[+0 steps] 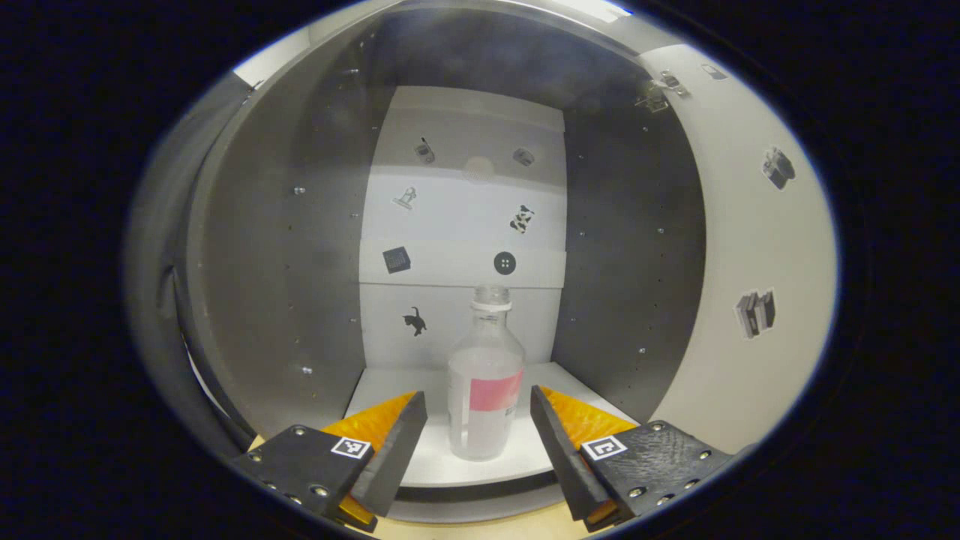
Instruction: Open the cabinet door with the right hand, grasp the bottle in the cabinet with the left hand and place it on the coaster, then close the cabinet door with the right hand.
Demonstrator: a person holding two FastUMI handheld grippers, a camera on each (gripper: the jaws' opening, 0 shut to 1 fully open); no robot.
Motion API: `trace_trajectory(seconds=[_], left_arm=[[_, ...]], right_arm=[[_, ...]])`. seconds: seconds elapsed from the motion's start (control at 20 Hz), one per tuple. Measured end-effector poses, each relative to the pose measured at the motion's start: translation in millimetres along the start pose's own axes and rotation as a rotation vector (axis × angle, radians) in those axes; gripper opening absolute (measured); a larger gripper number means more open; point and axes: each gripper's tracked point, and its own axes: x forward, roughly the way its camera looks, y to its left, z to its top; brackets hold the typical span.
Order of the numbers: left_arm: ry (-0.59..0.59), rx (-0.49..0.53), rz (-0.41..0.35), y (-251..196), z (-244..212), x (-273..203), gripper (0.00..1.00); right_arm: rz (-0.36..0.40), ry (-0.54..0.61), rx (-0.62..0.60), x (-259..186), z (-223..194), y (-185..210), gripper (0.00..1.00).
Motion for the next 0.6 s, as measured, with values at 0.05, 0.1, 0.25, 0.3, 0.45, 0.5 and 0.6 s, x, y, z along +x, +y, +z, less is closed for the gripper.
trace_trajectory(seconds=[0.05,0.1,0.25,0.3,0.45,0.5,0.6], left_arm=[[0.007,-0.008,-0.007,-1.2,-0.8,7.9,0.84],[0.016,-0.018,-0.021,-3.6,-3.7,13.7,0.83],[0.027,-0.03,-0.029,-4.2,-7.0,33.1,0.86],[0.027,-0.024,-0.026,-3.1,-7.3,37.6,0.84],[0.028,-0.011,-0.019,0.0,-9.1,49.5,0.89],[0.027,-0.013,-0.023,-0.3,-9.3,53.2,0.86],[0.021,-0.016,-0.029,-1.1,-8.3,56.0,0.83]], right_arm=[[-0.008,0.006,-0.009,2.6,-1.6,-4.0,0.98],[-0.019,0.01,-0.015,5.0,-3.0,-7.5,0.98],[-0.028,0.007,-0.006,10.8,-0.9,-10.0,0.98],[-0.03,0.003,-0.002,13.6,-0.5,-10.8,0.98],[-0.04,0.008,0.004,19.1,-3.4,-16.7,0.98],[-0.041,0.013,0.007,20.2,-4.5,-18.0,0.98],[-0.041,0.018,0.011,23.1,-6.1,-17.8,0.98]])
